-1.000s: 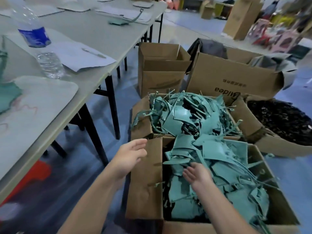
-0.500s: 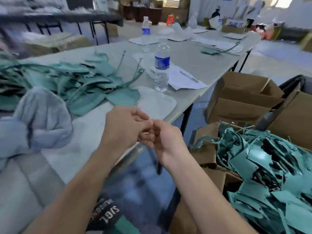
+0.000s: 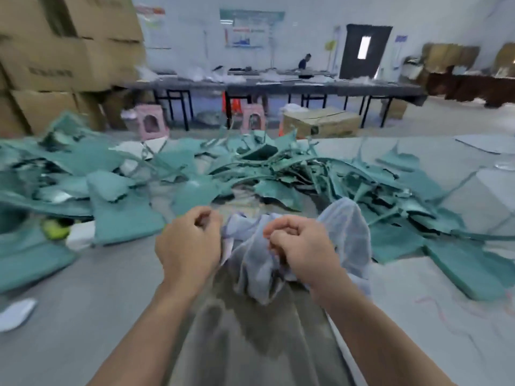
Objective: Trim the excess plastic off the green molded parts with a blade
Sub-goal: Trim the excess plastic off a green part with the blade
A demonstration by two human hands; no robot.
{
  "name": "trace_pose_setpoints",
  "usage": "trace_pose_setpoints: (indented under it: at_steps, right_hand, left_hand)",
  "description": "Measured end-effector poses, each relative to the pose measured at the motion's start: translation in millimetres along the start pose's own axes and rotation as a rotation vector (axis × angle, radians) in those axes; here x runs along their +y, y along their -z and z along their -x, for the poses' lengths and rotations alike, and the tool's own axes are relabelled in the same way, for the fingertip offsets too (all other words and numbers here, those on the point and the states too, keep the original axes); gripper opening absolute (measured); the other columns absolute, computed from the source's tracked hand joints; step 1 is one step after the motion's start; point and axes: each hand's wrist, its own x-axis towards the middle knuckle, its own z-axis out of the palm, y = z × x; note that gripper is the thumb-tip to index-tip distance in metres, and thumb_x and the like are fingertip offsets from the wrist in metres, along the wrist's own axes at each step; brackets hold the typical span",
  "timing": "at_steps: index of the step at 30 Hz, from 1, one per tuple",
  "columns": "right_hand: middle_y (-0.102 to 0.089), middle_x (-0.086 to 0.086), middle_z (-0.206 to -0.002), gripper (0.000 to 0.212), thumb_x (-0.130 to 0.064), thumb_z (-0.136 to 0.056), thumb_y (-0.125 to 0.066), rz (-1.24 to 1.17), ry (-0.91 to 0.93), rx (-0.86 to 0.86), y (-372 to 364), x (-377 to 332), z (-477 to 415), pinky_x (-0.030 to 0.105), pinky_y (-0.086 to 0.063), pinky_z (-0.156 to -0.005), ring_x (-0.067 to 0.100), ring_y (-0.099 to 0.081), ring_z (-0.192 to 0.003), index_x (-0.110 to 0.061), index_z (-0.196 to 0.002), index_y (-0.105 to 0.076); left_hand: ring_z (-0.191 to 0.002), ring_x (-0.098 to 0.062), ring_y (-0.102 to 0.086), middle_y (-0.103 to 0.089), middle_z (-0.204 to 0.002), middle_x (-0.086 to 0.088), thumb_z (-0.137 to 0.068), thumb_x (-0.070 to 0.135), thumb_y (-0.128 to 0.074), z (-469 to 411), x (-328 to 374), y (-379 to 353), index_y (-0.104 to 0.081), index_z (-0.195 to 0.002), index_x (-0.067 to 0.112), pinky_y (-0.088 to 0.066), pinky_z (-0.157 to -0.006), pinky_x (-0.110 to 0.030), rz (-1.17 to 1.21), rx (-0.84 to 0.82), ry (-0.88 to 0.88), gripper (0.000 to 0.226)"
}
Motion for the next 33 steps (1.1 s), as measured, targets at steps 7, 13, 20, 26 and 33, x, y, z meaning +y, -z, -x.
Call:
trace_pose_setpoints:
  at_steps: [7,13,20,26,33]
  right_hand:
    - [-0.063,-0.015,-0.066,0.028,-0.012,-0.085,-0.057,0.601,0.293,0.145,-46.1,-6.2,-70.9,0.029,-0.04,-0.083,0.021,-0.062,-0.085,-0.037,-0.08,-0.067]
    - [-0.068,0.0,-0.116,0.045,-0.022,-0.082,-0.062,1.143,0.272,0.058,-54.1,-20.6,-135.7,0.037,-0.026,-0.102,0.024,-0.053,-0.12,-0.027,-0.126,-0.061]
    - [-0.039,0.012,-0.157,0.081,-0.031,-0.094,-0.056,1.067,-0.09,-0.035,-49.7,17.7,-162.7,0.048,-0.041,-0.107,0.037,-0.044,-0.136,-0.021,-0.16,-0.009]
    - [-0.067,0.001,-0.088,0.03,-0.009,-0.092,-0.044,1.403,0.071,0.081,-38.1,4.0,-163.1,0.041,-0.036,-0.092,0.024,-0.062,-0.079,-0.019,-0.12,-0.052]
    - [-0.044,-0.007,-0.062,0.028,-0.003,-0.081,-0.051,1.576,0.272,0.007,-16.1,-42.8,-114.7,0.032,-0.027,-0.08,0.013,-0.035,-0.054,-0.025,-0.07,-0.038]
  left_hand:
    - [-0.136,-0.025,-0.047,-0.05,-0.15,-0.002,-0.091,0.029,-0.064,-46.4,-69.8,-13.4,-0.039,-0.151,0.025,-0.038,-0.114,-0.046,0.209,-0.069,0.256,0.065]
    - [-0.132,-0.022,-0.048,-0.046,-0.148,0.002,-0.079,0.029,-0.071,-55.7,-83.2,-22.1,-0.039,-0.148,0.032,-0.043,-0.105,-0.038,0.086,-0.119,0.158,0.076]
    - [-0.153,-0.014,-0.015,-0.036,-0.161,0.008,-0.093,0.033,-0.06,-58.1,-94.5,-31.6,-0.047,-0.149,0.035,-0.004,-0.125,-0.036,-0.18,-0.374,-0.078,0.058]
    - [-0.149,0.0,-0.014,-0.033,-0.153,0.025,-0.089,-0.008,-0.046,-53.2,-82.4,-35.0,-0.055,-0.143,0.035,0.0,-0.123,-0.019,0.065,-0.515,-0.233,0.069]
    - [-0.154,-0.007,-0.012,-0.016,-0.166,0.016,-0.085,-0.002,-0.049,-49.7,-88.4,-37.8,-0.027,-0.158,0.032,-0.007,-0.126,-0.028,-0.013,-0.58,-0.198,0.084]
